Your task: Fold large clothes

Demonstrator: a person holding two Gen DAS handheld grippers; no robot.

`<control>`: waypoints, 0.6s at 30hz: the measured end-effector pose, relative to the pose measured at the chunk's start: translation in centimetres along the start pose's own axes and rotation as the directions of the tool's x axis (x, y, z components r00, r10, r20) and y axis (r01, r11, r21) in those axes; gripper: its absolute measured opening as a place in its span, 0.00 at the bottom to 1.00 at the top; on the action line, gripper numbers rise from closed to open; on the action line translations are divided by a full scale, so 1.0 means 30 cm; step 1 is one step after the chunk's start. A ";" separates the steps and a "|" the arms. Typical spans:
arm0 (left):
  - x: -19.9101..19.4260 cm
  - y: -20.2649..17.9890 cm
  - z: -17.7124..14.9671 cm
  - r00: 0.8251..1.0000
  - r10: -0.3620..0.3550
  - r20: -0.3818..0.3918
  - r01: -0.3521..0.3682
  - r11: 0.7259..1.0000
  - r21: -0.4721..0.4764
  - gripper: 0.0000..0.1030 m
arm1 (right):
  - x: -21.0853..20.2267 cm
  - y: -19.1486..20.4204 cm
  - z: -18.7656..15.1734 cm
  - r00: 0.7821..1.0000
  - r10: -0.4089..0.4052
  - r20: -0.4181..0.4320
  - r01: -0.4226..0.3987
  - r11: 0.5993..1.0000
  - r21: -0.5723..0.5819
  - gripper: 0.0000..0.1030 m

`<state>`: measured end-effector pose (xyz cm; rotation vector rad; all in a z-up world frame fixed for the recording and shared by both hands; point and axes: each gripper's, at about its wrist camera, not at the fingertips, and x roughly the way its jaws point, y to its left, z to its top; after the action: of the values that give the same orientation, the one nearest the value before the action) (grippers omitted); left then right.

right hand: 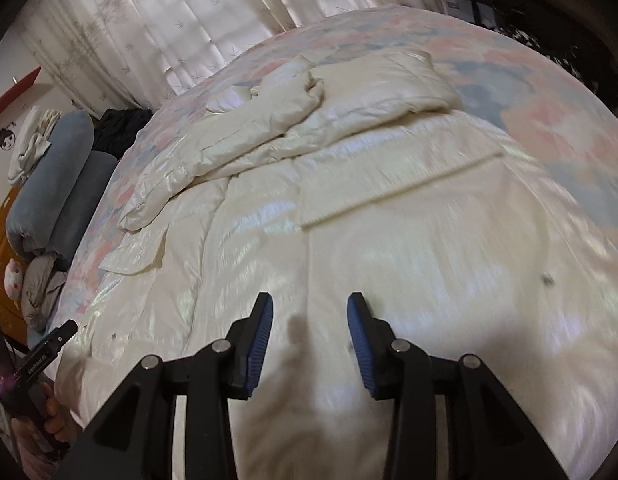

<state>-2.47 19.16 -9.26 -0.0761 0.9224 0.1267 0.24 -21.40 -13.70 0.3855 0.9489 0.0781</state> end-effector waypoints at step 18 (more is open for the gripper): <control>-0.003 0.307 -0.114 0.973 -0.222 -0.066 0.201 0.952 -0.229 0.84 | -0.377 -0.298 -0.028 0.976 -0.199 0.091 0.192 0.978 0.079 0.69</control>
<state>-6.53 27.86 -11.36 -0.3899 0.9831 0.0261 -7.98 -32.11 -8.52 0.3556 0.8887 -0.1528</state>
